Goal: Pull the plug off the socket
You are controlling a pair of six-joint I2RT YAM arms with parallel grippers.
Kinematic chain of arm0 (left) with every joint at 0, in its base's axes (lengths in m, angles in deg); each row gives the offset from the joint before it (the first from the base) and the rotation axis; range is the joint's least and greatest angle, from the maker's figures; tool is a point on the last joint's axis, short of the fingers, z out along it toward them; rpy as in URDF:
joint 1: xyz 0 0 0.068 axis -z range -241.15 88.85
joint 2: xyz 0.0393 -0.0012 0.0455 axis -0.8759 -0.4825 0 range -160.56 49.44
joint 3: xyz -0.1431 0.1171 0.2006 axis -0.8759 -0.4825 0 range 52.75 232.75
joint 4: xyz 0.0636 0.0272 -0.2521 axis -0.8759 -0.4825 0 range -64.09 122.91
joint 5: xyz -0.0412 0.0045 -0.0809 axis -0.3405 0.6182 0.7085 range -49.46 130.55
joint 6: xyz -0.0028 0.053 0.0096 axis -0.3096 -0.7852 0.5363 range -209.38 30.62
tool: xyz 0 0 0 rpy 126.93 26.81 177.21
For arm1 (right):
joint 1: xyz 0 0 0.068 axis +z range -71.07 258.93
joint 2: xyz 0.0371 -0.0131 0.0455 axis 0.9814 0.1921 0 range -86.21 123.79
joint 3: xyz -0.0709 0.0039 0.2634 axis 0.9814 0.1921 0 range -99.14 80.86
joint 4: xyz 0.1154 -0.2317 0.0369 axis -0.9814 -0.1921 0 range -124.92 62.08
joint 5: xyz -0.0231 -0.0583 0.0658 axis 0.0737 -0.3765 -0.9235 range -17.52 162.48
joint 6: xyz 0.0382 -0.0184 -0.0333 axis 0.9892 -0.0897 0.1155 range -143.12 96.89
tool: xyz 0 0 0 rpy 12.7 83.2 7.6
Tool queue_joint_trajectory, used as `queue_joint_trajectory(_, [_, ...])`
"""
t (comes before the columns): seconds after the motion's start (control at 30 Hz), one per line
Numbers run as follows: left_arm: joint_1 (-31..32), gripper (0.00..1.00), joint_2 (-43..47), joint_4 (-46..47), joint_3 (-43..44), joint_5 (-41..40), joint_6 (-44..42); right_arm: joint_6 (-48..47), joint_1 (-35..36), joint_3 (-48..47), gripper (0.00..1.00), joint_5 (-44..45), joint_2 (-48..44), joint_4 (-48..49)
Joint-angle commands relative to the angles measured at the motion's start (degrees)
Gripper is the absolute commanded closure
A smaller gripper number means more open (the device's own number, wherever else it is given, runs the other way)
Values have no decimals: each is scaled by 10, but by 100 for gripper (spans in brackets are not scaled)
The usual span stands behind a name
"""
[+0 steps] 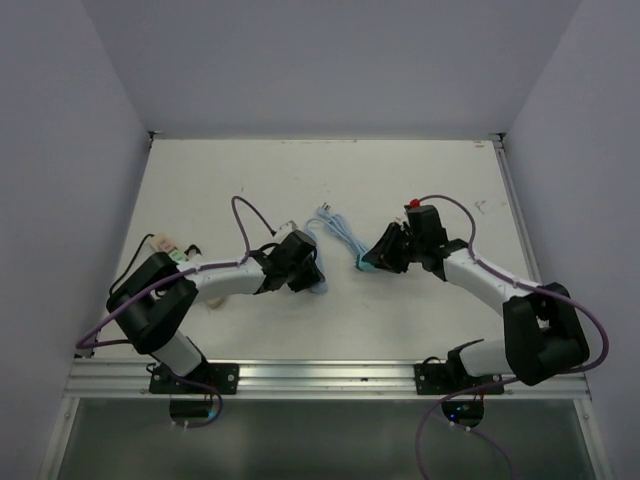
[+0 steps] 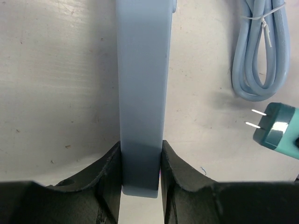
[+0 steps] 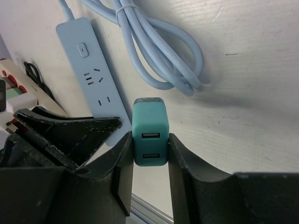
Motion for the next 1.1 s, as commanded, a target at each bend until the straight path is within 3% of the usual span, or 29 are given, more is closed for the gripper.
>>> queue_joint_trajectory(0.0, [-8,100,-20,-116,-30,-68,-3,6,-22,-2,100,13,-32,-2])
queue_joint_trajectory(0.27, [-9,100,22,-90,-44,-66,-20,14,-168,10,100,17,-48,41])
queue_joint_trajectory(0.43, [-9,100,32,-71,-48,-52,-35,40,-247,28,100,-7,-11,70])
queue_joint_trajectory(0.8, [-9,100,23,-39,-46,-24,-53,49,-256,83,100,-85,97,207])
queue_joint_trajectory(0.93, [-9,100,26,-37,-46,-22,-55,38,-257,71,100,-83,130,217])
queue_joint_trajectory(1.03, [-9,100,28,-37,-48,-22,-55,34,-256,62,74,-75,142,211])
queue_joint_trajectory(1.07, [-9,100,31,-37,-50,-22,-55,31,-257,60,58,-69,141,206])
